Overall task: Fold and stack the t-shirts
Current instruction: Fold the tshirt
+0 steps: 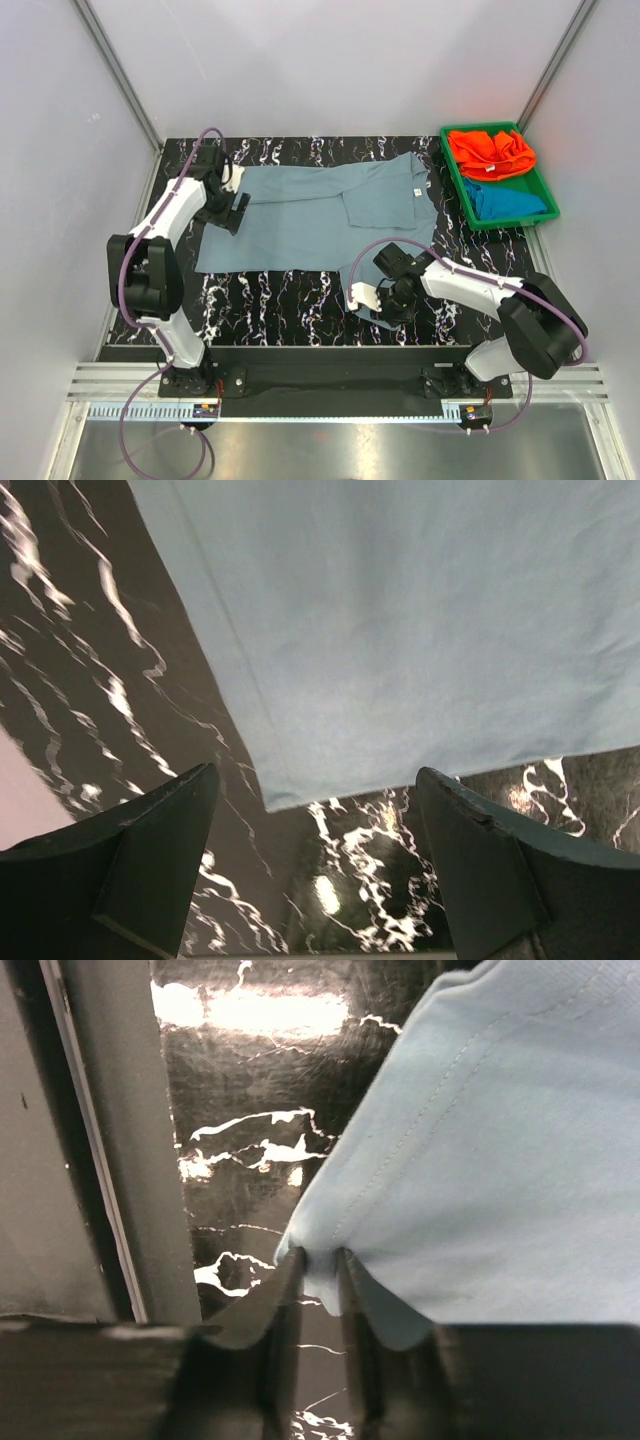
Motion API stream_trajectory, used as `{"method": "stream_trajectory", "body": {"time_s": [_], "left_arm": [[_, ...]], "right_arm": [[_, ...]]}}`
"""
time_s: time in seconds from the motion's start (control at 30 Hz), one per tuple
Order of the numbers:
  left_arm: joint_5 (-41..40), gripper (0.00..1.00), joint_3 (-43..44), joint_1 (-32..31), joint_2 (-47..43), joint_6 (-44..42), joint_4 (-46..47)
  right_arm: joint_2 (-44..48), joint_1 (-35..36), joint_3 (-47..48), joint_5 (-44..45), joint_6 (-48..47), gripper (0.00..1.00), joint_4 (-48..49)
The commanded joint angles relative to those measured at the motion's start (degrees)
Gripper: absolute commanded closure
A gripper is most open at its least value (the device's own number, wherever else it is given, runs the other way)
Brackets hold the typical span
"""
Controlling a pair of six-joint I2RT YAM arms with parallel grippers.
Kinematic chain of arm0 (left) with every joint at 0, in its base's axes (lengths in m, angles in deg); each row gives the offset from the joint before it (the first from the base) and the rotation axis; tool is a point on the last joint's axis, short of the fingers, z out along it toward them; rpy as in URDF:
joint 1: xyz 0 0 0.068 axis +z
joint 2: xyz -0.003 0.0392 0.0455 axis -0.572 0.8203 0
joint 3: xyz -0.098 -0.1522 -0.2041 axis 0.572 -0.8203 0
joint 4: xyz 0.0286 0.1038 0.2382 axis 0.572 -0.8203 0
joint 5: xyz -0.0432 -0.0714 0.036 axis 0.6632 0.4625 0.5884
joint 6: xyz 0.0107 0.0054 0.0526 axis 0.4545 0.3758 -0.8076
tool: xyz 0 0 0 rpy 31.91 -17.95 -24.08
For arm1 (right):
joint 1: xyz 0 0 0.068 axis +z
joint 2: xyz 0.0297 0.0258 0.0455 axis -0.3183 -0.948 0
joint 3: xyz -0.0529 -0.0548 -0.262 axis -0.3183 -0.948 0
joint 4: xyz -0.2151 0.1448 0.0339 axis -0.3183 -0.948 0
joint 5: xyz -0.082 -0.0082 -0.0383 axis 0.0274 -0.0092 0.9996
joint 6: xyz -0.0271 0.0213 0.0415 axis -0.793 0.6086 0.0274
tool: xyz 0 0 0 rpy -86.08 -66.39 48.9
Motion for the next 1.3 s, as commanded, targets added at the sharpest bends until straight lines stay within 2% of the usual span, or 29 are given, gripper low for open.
{"method": "stream_trajectory", "body": {"time_s": [0.0,0.1,0.3,0.5,0.67,1.27], "left_arm": [[2.95,0.13,-2.38,1.32,0.12,2.88,-0.79],[6.37,0.14,-3.7,3.16,-0.14,5.43,-1.23],[9.72,0.21,-8.09,5.63,-0.93,7.81,-0.97],[11.92,0.34,-7.66,10.63,0.48,8.95,-2.19],[12.27,0.38,-9.06,13.27,-0.67,9.22,-2.81],[12.36,0.44,-7.75,19.42,9.08,9.83,-4.66]], "right_arm": [[-1.59,0.66,0.65,0.76,-0.39,0.79,1.17],[-1.59,0.66,1.35,0.85,-0.04,0.89,1.26],[-1.33,0.66,1.36,1.2,0.49,0.94,1.88],[-1.24,0.57,1.79,1.47,0.75,0.95,1.44],[-1.06,0.57,1.88,1.29,1.28,0.96,1.96],[-1.41,0.66,2.94,0.76,2.42,0.99,2.23]]}}
